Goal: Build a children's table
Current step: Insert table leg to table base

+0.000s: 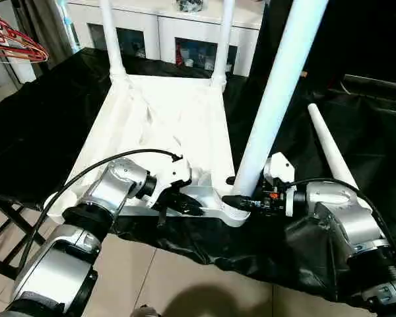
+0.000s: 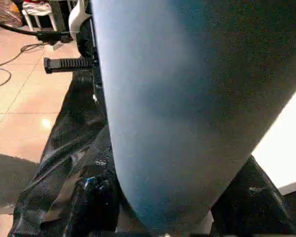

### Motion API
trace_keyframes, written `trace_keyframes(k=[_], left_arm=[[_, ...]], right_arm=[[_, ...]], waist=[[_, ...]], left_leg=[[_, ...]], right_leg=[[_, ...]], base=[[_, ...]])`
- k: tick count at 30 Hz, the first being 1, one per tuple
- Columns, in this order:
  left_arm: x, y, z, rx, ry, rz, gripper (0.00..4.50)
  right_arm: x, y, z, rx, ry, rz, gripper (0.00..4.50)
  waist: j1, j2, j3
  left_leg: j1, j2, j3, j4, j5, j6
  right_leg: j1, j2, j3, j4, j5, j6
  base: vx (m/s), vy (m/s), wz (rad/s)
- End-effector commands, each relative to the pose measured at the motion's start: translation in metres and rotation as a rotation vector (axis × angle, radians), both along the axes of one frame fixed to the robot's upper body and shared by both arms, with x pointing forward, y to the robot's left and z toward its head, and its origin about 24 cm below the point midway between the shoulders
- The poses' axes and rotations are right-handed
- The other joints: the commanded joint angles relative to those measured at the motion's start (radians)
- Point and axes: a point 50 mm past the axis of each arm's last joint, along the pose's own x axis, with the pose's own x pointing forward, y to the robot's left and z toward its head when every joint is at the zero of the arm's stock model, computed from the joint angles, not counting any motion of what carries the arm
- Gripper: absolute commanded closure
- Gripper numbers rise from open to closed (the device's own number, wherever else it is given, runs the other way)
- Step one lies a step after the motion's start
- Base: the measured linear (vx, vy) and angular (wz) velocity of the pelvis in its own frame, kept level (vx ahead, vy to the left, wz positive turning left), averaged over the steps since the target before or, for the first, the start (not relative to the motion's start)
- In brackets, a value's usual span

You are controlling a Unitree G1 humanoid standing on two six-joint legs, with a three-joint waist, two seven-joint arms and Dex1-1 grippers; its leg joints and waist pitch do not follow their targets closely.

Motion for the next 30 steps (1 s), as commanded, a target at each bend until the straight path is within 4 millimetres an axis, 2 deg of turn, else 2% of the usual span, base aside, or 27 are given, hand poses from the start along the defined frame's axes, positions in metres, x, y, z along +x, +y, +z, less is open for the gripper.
trace_keyframes(k=[1,6,9,10,11,12,13,15,16,17,18,20,21,22,23,25,27,30], left_arm=[[0.01,-0.005,0.021,-0.025,-0.083,-0.001,4.5],[0.013,-0.008,0.023,-0.041,-0.109,0.033,4.5],[0.018,-0.011,0.027,-0.065,-0.124,0.088,4.5],[0.02,-0.014,0.029,-0.08,-0.13,0.117,4.5],[0.02,-0.014,0.029,-0.08,-0.13,0.117,4.5],[0.022,-0.016,0.031,-0.092,-0.136,0.141,4.5],[0.024,-0.025,0.034,-0.119,-0.154,0.193,4.5],[0.025,-0.033,0.036,-0.131,-0.172,0.233,4.5],[0.025,-0.039,0.037,-0.136,-0.186,0.266,4.5],[0.027,-0.044,0.037,-0.139,-0.206,0.316,4.5],[0.03,-0.053,0.038,-0.15,-0.226,0.415,4.5],[0.032,-0.062,0.038,-0.158,-0.241,0.511,4.5],[0.032,-0.064,0.038,-0.159,-0.244,0.523,4.5],[0.032,-0.067,0.038,-0.16,-0.251,0.54,4.5],[0.03,-0.072,0.037,-0.161,-0.253,0.543,4.5],[0.026,-0.077,0.038,-0.171,-0.25,0.528,4.5],[0.02,-0.085,0.037,-0.186,-0.235,0.505,4.5],[0.014,-0.089,0.034,-0.177,-0.228,0.485,4.5]], right_arm=[[-0.016,-0.007,-0.039,-0.102,0.177,-0.004,2.59],[-0.008,-0.005,-0.039,-0.077,0.162,-0.094,2.59],[0.001,-0.005,-0.039,-0.072,0.147,-0.181,2.59],[0.007,-0.005,-0.04,-0.082,0.132,-0.248,2.59],[0.007,-0.005,-0.04,-0.082,0.132,-0.248,2.59],[0.012,-0.006,-0.041,-0.086,0.125,-0.309,2.59],[0.024,-0.005,-0.044,-0.095,0.121,-0.462,2.59],[0.031,-0.004,-0.046,-0.104,0.127,-0.548,2.59],[0.035,-0.003,-0.048,-0.113,0.135,-0.604,2.59],[0.039,-0.002,-0.05,-0.126,0.137,-0.652,2.59],[0.043,0.0,-0.05,-0.138,0.132,-0.708,2.59],[0.046,0.004,-0.051,-0.142,0.141,-0.747,2.59],[0.047,0.004,-0.052,-0.142,0.144,-0.752,2.59],[0.048,0.006,-0.052,-0.143,0.152,-0.761,2.59],[0.048,0.008,-0.053,-0.141,0.162,-0.766,2.59],[0.049,0.011,-0.054,-0.137,0.173,-0.765,2.59],[0.049,0.016,-0.055,-0.133,0.189,-0.757,2.59],[0.049,0.023,-0.058,-0.137,0.201,-0.732,2.59]], waist=[[-0.003,0.003,-0.04],[-0.004,0.008,-0.043],[-0.007,0.01,-0.046],[-0.01,0.011,-0.044],[-0.014,0.008,-0.045],[-0.013,0.011,-0.047],[-0.021,0.01,-0.045],[-0.033,0.01,-0.049],[-0.038,0.013,-0.05],[-0.044,0.016,-0.052],[-0.043,0.018,-0.054],[-0.043,0.014,-0.058],[-0.042,0.014,-0.06],[-0.04,0.01,-0.063],[-0.038,0.013,-0.067],[-0.039,0.013,-0.068],[-0.041,0.013,-0.066],[-0.046,0.009,-0.059]], left_leg=[[0.004,0.005,0.005,-0.082,-0.334,0.021],[0.008,0.006,0.0,-0.087,-0.365,0.004],[0.012,0.004,-0.003,-0.087,-0.39,-0.006],[0.012,0.004,-0.003,-0.087,-0.396,-0.01],[0.008,0.002,-0.006,-0.088,-0.394,-0.013],[0.007,0.003,-0.008,-0.089,-0.387,-0.015],[0.001,0.003,-0.008,-0.09,-0.383,-0.021],[-0.004,-0.002,-0.012,-0.089,-0.363,-0.034],[-0.005,-0.002,-0.01,-0.088,-0.347,-0.03],[-0.003,0.0,-0.009,-0.086,-0.336,-0.034],[0.0,-0.002,-0.007,-0.083,-0.329,-0.032],[-0.004,-0.004,0.0,-0.076,-0.271,-0.015],[-0.006,-0.005,0.001,-0.074,-0.252,-0.009],[-0.009,-0.006,0.003,-0.069,-0.21,0.003],[-0.012,-0.008,0.002,-0.066,-0.16,0.016],[-0.013,-0.008,0.005,-0.061,-0.128,0.037],[-0.012,-0.007,0.006,-0.062,-0.139,0.052],[-0.008,-0.006,0.008,-0.068,-0.199,0.048]], right_leg=[[0.047,-0.046,0.036,-0.087,-0.339,-0.179],[0.047,-0.048,0.035,-0.093,-0.397,-0.163],[0.046,-0.051,0.032,-0.101,-0.468,-0.146],[0.04,-0.051,0.033,-0.103,-0.484,-0.143],[0.046,-0.052,0.03,-0.104,-0.5,-0.132],[0.048,-0.052,0.03,-0.103,-0.499,-0.129],[0.047,-0.052,0.029,-0.102,-0.496,-0.13],[0.052,-0.053,0.024,-0.1,-0.506,-0.123],[0.051,-0.05,0.027,-0.098,-0.468,-0.129],[0.049,-0.048,0.028,-0.093,-0.417,-0.149],[0.05,-0.047,0.028,-0.091,-0.392,-0.158],[0.056,-0.041,0.03,-0.082,-0.273,-0.194],[0.058,-0.041,0.03,-0.078,-0.242,-0.202],[0.062,-0.038,0.03,-0.072,-0.168,-0.215],[0.066,-0.036,0.03,-0.061,-0.084,-0.232],[0.067,-0.034,0.029,-0.055,0.001,-0.255],[0.067,-0.036,0.028,-0.056,0.0,-0.27],[0.065,-0.039,0.028,-0.07,-0.137,-0.247]], base=[[0.0,0.0,0.0],[0.0,0.0,0.0],[0.0,0.0,0.0],[0.0,0.0,0.0],[0.0,0.0,0.0],[0.0,0.0,0.0],[0.0,0.0,0.0],[0.0,0.0,0.0],[0.0,0.0,0.0],[0.0,0.0,0.0],[0.0,0.0,0.0],[0.0,0.0,0.0],[0.0,0.0,0.0],[0.05,0.002,-0.01],[0.074,0.005,-0.02],[0.0,0.0,0.0],[0.0,0.0,0.0],[0.0,0.0,0.0]])
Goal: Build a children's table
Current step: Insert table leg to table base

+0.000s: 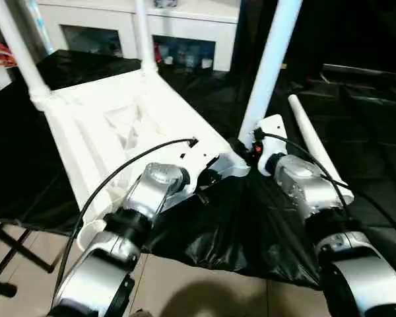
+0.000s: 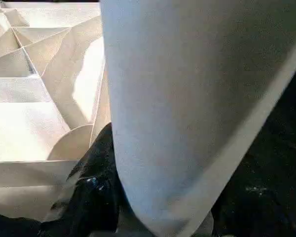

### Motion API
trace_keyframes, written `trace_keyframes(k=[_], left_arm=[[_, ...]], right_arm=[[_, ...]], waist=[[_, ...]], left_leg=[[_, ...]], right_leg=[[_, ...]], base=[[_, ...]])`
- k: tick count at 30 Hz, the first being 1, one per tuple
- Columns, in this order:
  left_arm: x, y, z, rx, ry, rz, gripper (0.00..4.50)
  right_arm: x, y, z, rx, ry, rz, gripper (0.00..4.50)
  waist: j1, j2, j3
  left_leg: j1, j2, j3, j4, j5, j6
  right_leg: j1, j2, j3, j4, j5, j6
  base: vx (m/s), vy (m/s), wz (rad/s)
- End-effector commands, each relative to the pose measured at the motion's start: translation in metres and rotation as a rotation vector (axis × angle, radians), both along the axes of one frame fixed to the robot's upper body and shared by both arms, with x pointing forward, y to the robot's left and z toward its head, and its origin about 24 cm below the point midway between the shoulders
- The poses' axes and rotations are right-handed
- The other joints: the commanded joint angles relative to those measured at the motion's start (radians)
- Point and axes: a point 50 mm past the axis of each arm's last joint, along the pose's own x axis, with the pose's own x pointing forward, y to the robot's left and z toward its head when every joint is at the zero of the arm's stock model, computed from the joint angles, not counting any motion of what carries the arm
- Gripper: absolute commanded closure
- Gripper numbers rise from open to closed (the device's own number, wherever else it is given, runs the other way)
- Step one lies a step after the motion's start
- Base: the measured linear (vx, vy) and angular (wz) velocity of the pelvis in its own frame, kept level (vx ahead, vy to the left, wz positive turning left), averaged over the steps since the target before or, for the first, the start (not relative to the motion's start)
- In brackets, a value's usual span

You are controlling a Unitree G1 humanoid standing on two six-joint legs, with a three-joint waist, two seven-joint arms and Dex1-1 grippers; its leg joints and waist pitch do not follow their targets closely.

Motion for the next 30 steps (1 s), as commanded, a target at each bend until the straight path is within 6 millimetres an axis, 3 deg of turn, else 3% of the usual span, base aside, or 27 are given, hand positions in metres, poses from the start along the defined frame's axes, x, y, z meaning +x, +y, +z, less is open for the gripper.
trace_keyframes(k=[1,5,6,7,9,10,11,14,17,19,24,26,30], left_arm=[[-0.002,-0.026,0.033,-0.113,-0.113,-0.097,4.5],[-0.001,-0.023,0.034,-0.1,-0.128,-0.108,4.5],[-0.001,-0.023,0.034,-0.1,-0.128,-0.108,4.5],[-0.001,-0.021,0.035,-0.098,-0.133,-0.123,4.5],[-0.002,-0.019,0.035,-0.096,-0.135,-0.131,4.5],[-0.002,-0.018,0.035,-0.093,-0.136,-0.14,4.5],[-0.002,-0.018,0.036,-0.091,-0.137,-0.146,4.5],[-0.003,-0.015,0.037,-0.089,-0.136,-0.169,4.5],[-0.005,-0.012,0.036,-0.087,-0.134,-0.19,4.5],[-0.005,-0.01,0.036,-0.084,-0.133,-0.204,4.5],[-0.006,-0.001,0.038,-0.075,-0.127,-0.267,4.5],[-0.007,0.002,0.038,-0.076,-0.131,-0.309,4.5],[-0.012,0.011,0.036,-0.075,-0.11,-0.412,4.5]], right_arm=[[-0.026,0.0,-0.058,-0.083,0.257,0.002,2.59],[-0.023,0.001,-0.054,-0.085,0.237,-0.009,2.59],[-0.023,0.001,-0.054,-0.085,0.237,-0.009,2.59],[-0.021,0.003,-0.052,-0.074,0.22,-0.014,2.59],[-0.02,0.003,-0.05,-0.066,0.206,-0.01,2.59],[-0.019,0.004,-0.047,-0.052,0.191,-0.002,2.59],[-0.018,0.005,-0.045,-0.042,0.18,0.005,2.24],[-0.015,0.006,-0.037,0.002,0.146,0.034,1.84],[-0.014,0.008,-0.032,0.024,0.126,0.067,1.79],[-0.014,0.008,-0.029,0.031,0.115,0.087,1.45],[-0.017,0.004,-0.023,0.035,0.082,0.179,1.15],[-0.019,0.0,-0.021,0.027,0.076,0.216,0.91],[-0.028,-0.01,-0.019,0.008,0.072,0.321,0.91]], waist=[[0.01,0.0,-0.059],[0.008,-0.001,-0.058],[0.007,-0.001,-0.058],[0.007,0.007,-0.058],[0.005,0.002,-0.06],[0.004,0.006,-0.061],[0.004,0.005,-0.061],[0.003,0.004,-0.063],[0.009,0.005,-0.066],[0.012,0.007,-0.065],[0.023,0.008,-0.066],[0.027,0.01,-0.067],[0.037,0.015,-0.067]], left_leg=[[-0.008,-0.004,0.009,-0.062,-0.218,0.044],[-0.006,-0.003,0.007,-0.065,-0.238,0.033],[-0.006,-0.003,0.007,-0.065,-0.237,0.032],[-0.005,-0.003,0.007,-0.065,-0.238,0.03],[-0.008,-0.004,0.006,-0.065,-0.233,0.03],[-0.006,-0.003,0.007,-0.064,-0.231,0.03],[-0.008,-0.003,0.007,-0.064,-0.225,0.03],[-0.006,-0.003,0.009,-0.061,-0.216,0.039],[-0.004,-0.002,0.01,-0.057,-0.179,0.052],[-0.006,-0.002,0.011,-0.057,-0.169,0.059],[-0.004,-0.002,0.011,-0.056,-0.169,0.058],[-0.002,-0.002,0.013,-0.052,-0.156,0.063],[-0.005,-0.002,0.013,-0.048,-0.127,0.079]], right_leg=[[0.068,-0.043,0.032,-0.074,-0.181,-0.224],[0.063,-0.043,0.033,-0.078,-0.24,-0.197],[0.063,-0.042,0.033,-0.078,-0.24,-0.195],[0.062,-0.042,0.034,-0.078,-0.235,-0.194],[0.064,-0.042,0.033,-0.077,-0.222,-0.194],[0.063,-0.042,0.034,-0.076,-0.209,-0.198],[0.065,-0.042,0.034,-0.073,-0.19,-0.205],[0.064,-0.041,0.034,-0.071,-0.158,-0.222],[0.065,-0.039,0.035,-0.061,-0.086,-0.248],[0.066,-0.038,0.034,-0.058,-0.058,-0.257],[0.067,-0.04,0.035,-0.058,-0.069,-0.254],[0.066,-0.039,0.036,-0.055,-0.039,-0.263],[0.068,-0.035,0.034,-0.05,0.007,-0.264]], base=[[0.0,0.0,0.0],[0.0,0.0,0.0],[0.0,0.0,0.0],[0.0,0.0,0.0],[0.0,0.0,0.0],[0.0,0.0,0.0],[0.0,0.0,0.0],[0.0,0.0,0.0],[0.0,0.0,0.0],[0.0,0.0,0.0],[0.0,0.0,0.0],[0.0,0.0,0.0],[0.0,0.0,0.0]])
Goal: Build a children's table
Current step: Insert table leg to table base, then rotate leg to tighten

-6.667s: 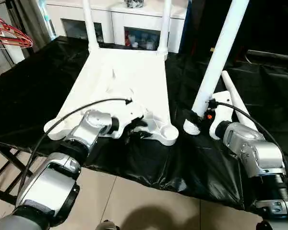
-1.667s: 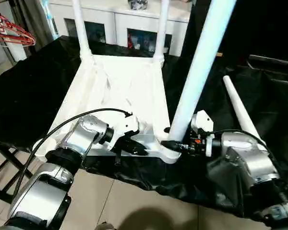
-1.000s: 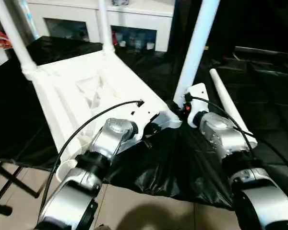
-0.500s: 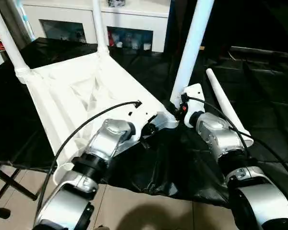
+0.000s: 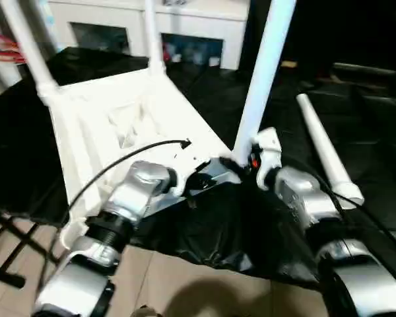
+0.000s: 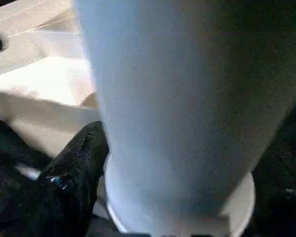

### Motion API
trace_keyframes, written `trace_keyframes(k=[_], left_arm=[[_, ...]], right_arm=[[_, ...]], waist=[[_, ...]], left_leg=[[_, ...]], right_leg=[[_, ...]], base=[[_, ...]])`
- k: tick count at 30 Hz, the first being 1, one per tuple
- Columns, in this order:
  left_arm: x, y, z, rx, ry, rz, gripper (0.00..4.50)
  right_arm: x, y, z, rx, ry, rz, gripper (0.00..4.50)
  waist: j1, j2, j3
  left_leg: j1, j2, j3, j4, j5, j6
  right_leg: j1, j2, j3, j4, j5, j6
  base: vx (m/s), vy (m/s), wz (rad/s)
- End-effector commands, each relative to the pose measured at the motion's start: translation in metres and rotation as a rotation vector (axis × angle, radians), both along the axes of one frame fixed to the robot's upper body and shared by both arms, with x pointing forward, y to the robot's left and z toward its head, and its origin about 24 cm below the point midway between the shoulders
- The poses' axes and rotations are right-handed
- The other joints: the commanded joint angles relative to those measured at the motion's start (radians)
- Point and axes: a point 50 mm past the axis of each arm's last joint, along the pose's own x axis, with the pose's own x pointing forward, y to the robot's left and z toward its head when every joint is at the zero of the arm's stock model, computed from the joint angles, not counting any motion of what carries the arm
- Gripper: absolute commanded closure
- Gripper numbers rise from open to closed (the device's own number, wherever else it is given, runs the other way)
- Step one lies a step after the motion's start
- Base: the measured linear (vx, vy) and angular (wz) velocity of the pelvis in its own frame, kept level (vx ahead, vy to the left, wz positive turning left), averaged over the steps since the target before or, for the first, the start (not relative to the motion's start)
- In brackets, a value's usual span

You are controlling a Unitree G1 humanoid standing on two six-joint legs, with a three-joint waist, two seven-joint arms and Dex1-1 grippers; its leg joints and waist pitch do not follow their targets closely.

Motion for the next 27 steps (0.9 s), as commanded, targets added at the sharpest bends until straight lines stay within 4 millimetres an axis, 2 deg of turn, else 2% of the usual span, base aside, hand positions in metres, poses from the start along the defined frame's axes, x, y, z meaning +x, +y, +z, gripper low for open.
trace_keyframes(k=[1,2,3,6,10,11,13,16,20,22,23,26,27], left_arm=[[-0.007,-0.013,0.024,-0.077,-0.073,-0.222,4.5],[-0.007,-0.012,0.024,-0.076,-0.073,-0.227,4.5],[-0.009,-0.008,0.022,-0.062,-0.062,-0.269,4.5],[-0.014,-0.003,0.019,-0.048,-0.043,-0.346,4.5],[-0.017,-0.001,0.017,-0.043,-0.027,-0.394,4.5],[-0.018,-0.001,0.015,-0.037,-0.023,-0.412,4.5],[-0.018,0.0,0.012,-0.021,-0.013,-0.434,4.5],[-0.018,0.002,0.007,0.004,-0.009,-0.455,4.5],[-0.018,0.007,0.003,0.047,-0.014,-0.471,4.5],[-0.018,0.008,0.002,0.048,-0.008,-0.472,4.5],[-0.017,0.009,0.001,0.051,-0.008,-0.471,4.5],[-0.017,0.01,0.001,0.057,-0.009,-0.471,4.5],[-0.016,0.01,0.0,0.058,-0.01,-0.472,4.5]], right_arm=[[-0.013,-0.007,-0.005,-0.028,0.035,0.116,0.91],[-0.014,-0.008,-0.005,-0.03,0.034,0.122,0.91],[-0.018,-0.013,-0.003,-0.039,0.03,0.163,0.91],[-0.028,-0.02,0.0,-0.049,0.022,0.259,0.91],[-0.034,-0.022,0.003,-0.053,0.013,0.313,0.91],[-0.036,-0.022,0.004,-0.054,0.014,0.336,0.91],[-0.041,-0.022,0.005,-0.054,0.022,0.377,0.91],[-0.049,-0.023,0.004,-0.071,0.034,0.431,0.91],[-0.053,-0.022,0.003,-0.081,0.04,0.455,0.91],[-0.054,-0.021,0.002,-0.078,0.041,0.459,0.91],[-0.055,-0.021,0.002,-0.074,0.046,0.466,0.91],[-0.057,-0.02,0.002,-0.072,0.054,0.474,0.91],[-0.058,-0.02,0.001,-0.07,0.061,0.479,1.07]], waist=[[0.002,0.006,-0.077],[0.008,0.005,-0.078],[0.012,0.008,-0.079],[0.024,0.01,-0.079],[0.025,0.01,-0.074],[0.027,0.013,-0.071],[0.029,0.012,-0.071],[0.032,0.016,-0.073],[0.031,0.013,-0.073],[0.029,0.013,-0.074],[0.028,0.016,-0.075],[0.029,0.013,-0.076],[0.029,0.012,-0.076]], left_leg=[[0.004,-0.002,0.014,-0.049,-0.123,0.081],[0.005,-0.001,0.014,-0.047,-0.118,0.085],[0.008,0.001,0.016,-0.045,-0.114,0.086],[0.002,0.004,0.013,-0.043,-0.123,0.085],[0.0,0.004,0.011,-0.049,-0.195,0.053],[0.002,0.004,0.011,-0.051,-0.224,0.042],[0.005,0.004,0.011,-0.051,-0.237,0.04],[0.003,0.004,0.01,-0.05,-0.232,0.04],[-0.001,0.004,0.007,-0.051,-0.226,0.036],[-0.002,0.005,0.007,-0.051,-0.221,0.033],[0.0,0.004,0.007,-0.05,-0.215,0.034],[-0.001,0.003,0.008,-0.048,-0.202,0.039],[-0.001,0.003,0.008,-0.048,-0.201,0.04]], right_leg=[[0.076,-0.033,0.035,-0.049,0.015,-0.262],[0.076,-0.032,0.035,-0.048,0.027,-0.26],[0.07,-0.032,0.036,-0.043,0.05,-0.271],[0.071,-0.032,0.034,-0.04,0.053,-0.27],[0.072,-0.038,0.034,-0.051,-0.06,-0.25],[0.068,-0.039,0.035,-0.058,-0.108,-0.235],[0.068,-0.038,0.036,-0.06,-0.13,-0.226],[0.067,-0.038,0.036,-0.059,-0.128,-0.225],[0.07,-0.04,0.035,-0.058,-0.124,-0.224],[0.071,-0.041,0.035,-0.057,-0.129,-0.222],[0.07,-0.04,0.035,-0.057,-0.119,-0.223],[0.071,-0.039,0.035,-0.054,-0.103,-0.227],[0.071,-0.039,0.034,-0.055,-0.105,-0.227]], base=[[0.0,0.0,0.0],[0.0,0.0,0.0],[0.0,0.0,0.0],[0.0,0.0,0.0],[0.0,0.0,0.0],[0.0,0.0,0.0],[0.0,0.0,0.0],[0.0,0.0,0.0],[0.0,0.0,0.0],[0.0,0.0,0.0],[0.0,0.0,0.0],[0.0,0.0,0.0],[0.0,0.0,0.0]])
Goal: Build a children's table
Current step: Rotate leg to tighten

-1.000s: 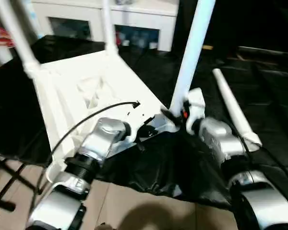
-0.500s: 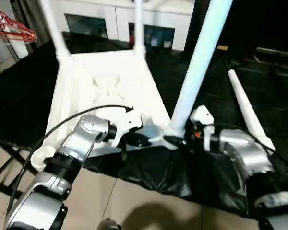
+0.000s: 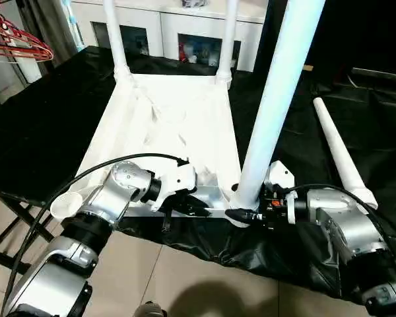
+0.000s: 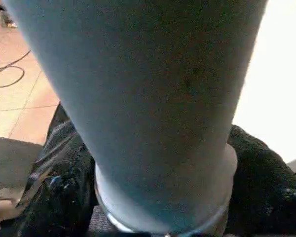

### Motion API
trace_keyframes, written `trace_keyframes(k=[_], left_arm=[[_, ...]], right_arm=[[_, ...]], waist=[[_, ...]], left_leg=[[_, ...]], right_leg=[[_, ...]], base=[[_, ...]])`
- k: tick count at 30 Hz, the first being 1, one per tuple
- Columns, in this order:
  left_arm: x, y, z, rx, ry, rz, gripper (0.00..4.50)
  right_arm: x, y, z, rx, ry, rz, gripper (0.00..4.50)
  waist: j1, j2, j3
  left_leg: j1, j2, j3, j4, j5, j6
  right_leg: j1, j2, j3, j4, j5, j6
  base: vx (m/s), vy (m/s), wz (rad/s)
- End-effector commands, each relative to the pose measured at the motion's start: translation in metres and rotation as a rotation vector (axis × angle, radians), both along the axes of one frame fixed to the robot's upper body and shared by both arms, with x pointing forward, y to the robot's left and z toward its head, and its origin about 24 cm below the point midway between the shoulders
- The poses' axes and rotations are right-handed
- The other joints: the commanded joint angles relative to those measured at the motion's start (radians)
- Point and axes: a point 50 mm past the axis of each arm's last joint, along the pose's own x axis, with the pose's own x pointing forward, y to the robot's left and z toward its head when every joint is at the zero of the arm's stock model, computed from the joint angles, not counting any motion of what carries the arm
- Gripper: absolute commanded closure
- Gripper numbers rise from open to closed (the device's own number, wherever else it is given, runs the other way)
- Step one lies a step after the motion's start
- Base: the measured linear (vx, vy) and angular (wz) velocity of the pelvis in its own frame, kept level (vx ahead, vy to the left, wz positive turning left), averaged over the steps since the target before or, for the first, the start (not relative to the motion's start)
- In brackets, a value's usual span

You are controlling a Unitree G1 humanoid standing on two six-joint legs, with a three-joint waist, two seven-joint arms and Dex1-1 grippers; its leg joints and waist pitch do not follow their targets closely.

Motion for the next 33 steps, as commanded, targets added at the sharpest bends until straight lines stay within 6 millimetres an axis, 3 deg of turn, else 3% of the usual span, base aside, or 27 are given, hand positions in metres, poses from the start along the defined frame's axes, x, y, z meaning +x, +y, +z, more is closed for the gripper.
trace_keyframes(k=[1,9,15,16,17,20,24,28,33], left_arm=[[0.001,-0.009,0.009,0.005,-0.037,-0.075,4.5],[0.006,-0.007,0.007,-0.017,-0.047,-0.02,4.5],[0.016,-0.014,0.008,-0.077,-0.078,0.131,4.5],[0.017,-0.015,0.008,-0.082,-0.083,0.154,4.5],[0.018,-0.016,0.008,-0.086,-0.086,0.166,4.5],[0.025,-0.029,0.01,-0.108,-0.118,0.28,4.5],[0.029,-0.044,0.011,-0.122,-0.144,0.381,4.5],[0.024,-0.072,0.01,-0.154,-0.155,0.425,4.5],[0.018,-0.077,-0.001,-0.118,-0.171,0.401,4.5]], right_arm=[[-0.002,0.003,0.002,-0.004,0.002,0.03,1.17],[-0.007,0.006,-0.005,0.017,0.025,0.008,1.62],[0.007,0.012,-0.018,0.11,0.046,-0.255,1.7],[0.009,0.013,-0.019,0.115,0.045,-0.291,1.7],[0.011,0.014,-0.021,0.116,0.047,-0.311,1.7],[0.023,0.025,-0.032,0.08,0.049,-0.47,1.7],[0.036,0.033,-0.04,0.037,0.066,-0.661,1.71],[0.046,0.049,-0.043,0.028,0.075,-0.818,1.71],[0.052,0.057,-0.039,0.053,0.048,-0.856,1.71]], waist=[[-0.003,0.002,-0.076],[0.0,0.001,-0.073],[-0.007,0.001,-0.07],[-0.013,0.001,-0.067],[-0.016,-0.002,-0.069],[-0.032,0.004,-0.068],[-0.055,0.002,-0.066],[-0.064,0.001,-0.068],[-0.065,0.0,-0.07]], left_leg=[[0.005,0.001,0.008,-0.064,-0.2,0.039],[0.008,0.003,0.009,-0.067,-0.22,0.033],[0.008,0.001,0.005,-0.074,-0.259,0.011],[0.008,0.0,0.005,-0.076,-0.273,0.004],[0.006,-0.002,0.002,-0.078,-0.271,-0.002],[0.005,-0.003,0.0,-0.078,-0.276,-0.01],[0.004,-0.008,0.001,-0.077,-0.277,-0.018],[0.004,-0.008,0.003,-0.077,-0.252,0.0],[0.003,-0.009,0.006,-0.075,-0.239,0.021]], right_leg=[[0.068,-0.039,0.034,-0.06,-0.111,-0.228],[0.067,-0.042,0.034,-0.065,-0.163,-0.215],[0.064,-0.048,0.034,-0.079,-0.292,-0.18],[0.061,-0.048,0.033,-0.083,-0.323,-0.171],[0.067,-0.048,0.031,-0.084,-0.344,-0.158],[0.064,-0.049,0.03,-0.085,-0.357,-0.158],[0.063,-0.046,0.029,-0.092,-0.395,-0.149],[0.061,-0.045,0.03,-0.092,-0.363,-0.156],[0.063,-0.04,0.032,-0.085,-0.277,-0.179]], base=[[0.0,0.0,0.0],[0.0,0.0,0.0],[0.0,0.0,0.0],[0.0,0.0,0.0],[0.0,0.0,0.0],[0.0,0.0,0.0],[0.0,0.0,0.0],[0.0,0.0,0.0],[0.0,0.0,0.0]])
